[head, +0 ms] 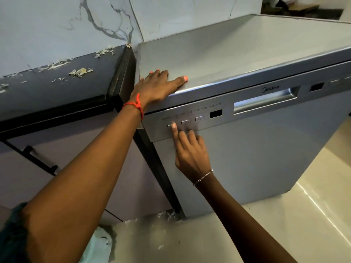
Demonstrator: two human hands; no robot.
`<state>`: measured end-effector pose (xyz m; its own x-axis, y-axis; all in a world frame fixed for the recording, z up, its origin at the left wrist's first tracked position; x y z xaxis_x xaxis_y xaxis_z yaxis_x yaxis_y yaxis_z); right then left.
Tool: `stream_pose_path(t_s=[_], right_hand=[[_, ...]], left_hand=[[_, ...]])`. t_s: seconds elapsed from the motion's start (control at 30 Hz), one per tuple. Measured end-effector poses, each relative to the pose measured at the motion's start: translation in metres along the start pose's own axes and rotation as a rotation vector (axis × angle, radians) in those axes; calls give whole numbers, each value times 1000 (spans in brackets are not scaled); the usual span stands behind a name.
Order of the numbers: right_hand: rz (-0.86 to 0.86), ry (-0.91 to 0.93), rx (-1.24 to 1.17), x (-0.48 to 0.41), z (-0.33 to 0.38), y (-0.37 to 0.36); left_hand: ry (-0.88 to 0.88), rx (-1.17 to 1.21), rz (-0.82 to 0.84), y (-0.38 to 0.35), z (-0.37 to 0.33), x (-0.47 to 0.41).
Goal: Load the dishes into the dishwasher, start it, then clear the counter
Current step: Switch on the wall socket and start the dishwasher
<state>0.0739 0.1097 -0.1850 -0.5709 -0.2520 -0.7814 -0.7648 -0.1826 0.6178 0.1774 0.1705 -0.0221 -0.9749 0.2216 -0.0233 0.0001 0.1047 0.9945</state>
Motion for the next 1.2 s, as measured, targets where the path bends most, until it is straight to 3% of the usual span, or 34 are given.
stream_pose_path(t_s=[0.2, 0.37, 0.67, 0.93, 1.2], right_hand=[[-176, 119, 62, -12, -10, -7], [-202, 99, 49, -15, -10, -5], [82, -49, -15, 21, -5, -7], [55, -127, -91, 44, 14, -22], [49, -131, -22, 69, 39, -39]], left_hand=[[-16, -13, -15, -2, 1, -5], [-16, 26, -62, -2, 1, -2], [-26, 44, -149, -1, -1, 9], [-304, -65, -122, -4, -1, 25], [-326, -57, -72, 0, -5, 33]])
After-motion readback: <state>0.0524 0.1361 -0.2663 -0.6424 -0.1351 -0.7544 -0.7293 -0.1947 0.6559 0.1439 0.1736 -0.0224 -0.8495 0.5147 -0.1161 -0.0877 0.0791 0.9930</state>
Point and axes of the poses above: each hand's wrist, its own x-axis away from the middle knuckle, its own y-axis out of the back of the hand, z = x × y, the point moved 2 cm from there along -x, towards the middle knuckle, and after that the axes turned 11 degrees about y, right-handed, at the moved point
